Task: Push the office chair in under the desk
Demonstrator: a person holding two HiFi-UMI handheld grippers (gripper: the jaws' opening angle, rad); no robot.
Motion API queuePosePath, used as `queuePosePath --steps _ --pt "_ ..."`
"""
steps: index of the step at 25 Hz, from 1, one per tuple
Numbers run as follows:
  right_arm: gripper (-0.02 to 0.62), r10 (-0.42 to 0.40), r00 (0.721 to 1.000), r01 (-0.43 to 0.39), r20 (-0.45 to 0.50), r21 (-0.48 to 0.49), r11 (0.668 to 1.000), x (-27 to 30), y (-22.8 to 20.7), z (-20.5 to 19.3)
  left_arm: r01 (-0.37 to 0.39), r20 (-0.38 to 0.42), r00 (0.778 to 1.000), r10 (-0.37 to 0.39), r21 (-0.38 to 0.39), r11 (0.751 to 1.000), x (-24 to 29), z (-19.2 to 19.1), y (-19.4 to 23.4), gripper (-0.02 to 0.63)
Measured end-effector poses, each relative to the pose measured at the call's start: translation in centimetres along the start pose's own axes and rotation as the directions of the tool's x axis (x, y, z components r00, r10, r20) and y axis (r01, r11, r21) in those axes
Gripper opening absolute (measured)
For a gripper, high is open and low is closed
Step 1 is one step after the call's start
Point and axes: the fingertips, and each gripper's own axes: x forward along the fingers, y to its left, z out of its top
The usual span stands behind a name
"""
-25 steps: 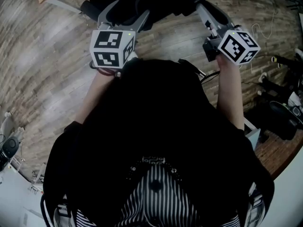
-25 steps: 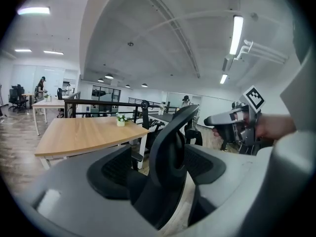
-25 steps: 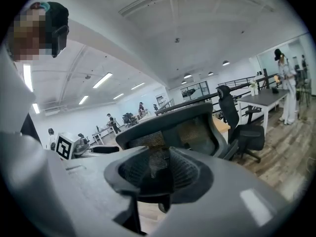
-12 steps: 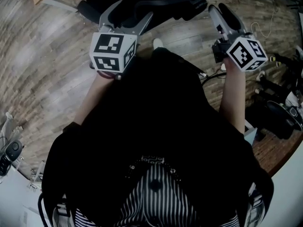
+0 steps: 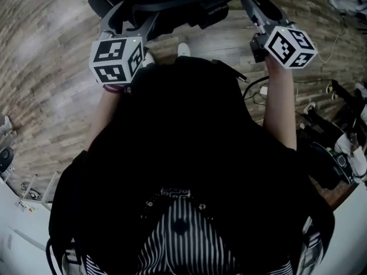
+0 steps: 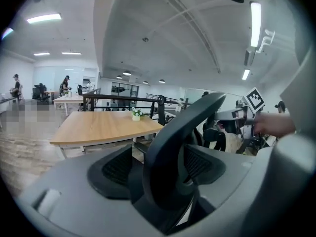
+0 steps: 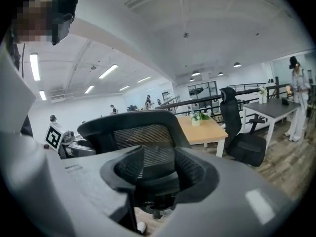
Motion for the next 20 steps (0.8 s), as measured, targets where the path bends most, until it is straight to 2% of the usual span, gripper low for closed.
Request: queuePosePath --steps 8,13,20 --pt "0.239 0.120 0.992 -0.121 -0.037 -0.026 0.992 2.9 -3.2 -0.3 -0.141 0.003 0.990 0.141 -0.024 0.990 0.7 0.1 -0.4 0.341" --pt "0.258 0.164 0.984 -0.169 -0.069 -0.074 0.983 4.6 -4.2 0.0 -0.199 0.007 0.980 0.199 -0.002 0.980 1.7 0.5 -0.3 0.341" --pt "0.273 0.233 0.967 -0.245 -0.101 -0.122 0.962 6.7 -4.1 0.4 -0.275 0.011 0.961 0.275 -0.035 0.961 1.8 0.3 0.2 0.341"
